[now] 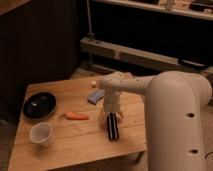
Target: Place the eraser in the ceramic cup
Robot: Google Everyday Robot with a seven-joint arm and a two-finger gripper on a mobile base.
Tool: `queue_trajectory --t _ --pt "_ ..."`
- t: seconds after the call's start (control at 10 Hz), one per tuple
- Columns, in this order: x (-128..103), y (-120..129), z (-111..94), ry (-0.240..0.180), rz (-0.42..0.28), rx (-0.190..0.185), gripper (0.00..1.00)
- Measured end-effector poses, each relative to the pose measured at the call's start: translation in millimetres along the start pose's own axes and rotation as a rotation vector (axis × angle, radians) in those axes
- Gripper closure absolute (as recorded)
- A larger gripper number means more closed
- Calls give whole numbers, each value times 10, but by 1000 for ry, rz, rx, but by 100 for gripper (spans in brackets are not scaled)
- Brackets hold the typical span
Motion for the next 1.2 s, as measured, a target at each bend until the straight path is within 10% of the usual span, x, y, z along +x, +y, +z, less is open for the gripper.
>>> queue_trajectory --t 0.7,1.2 --pt "-35 54 18 65 -27 -28 87" --pt "-71 209 -907 -120 -104 -85 100"
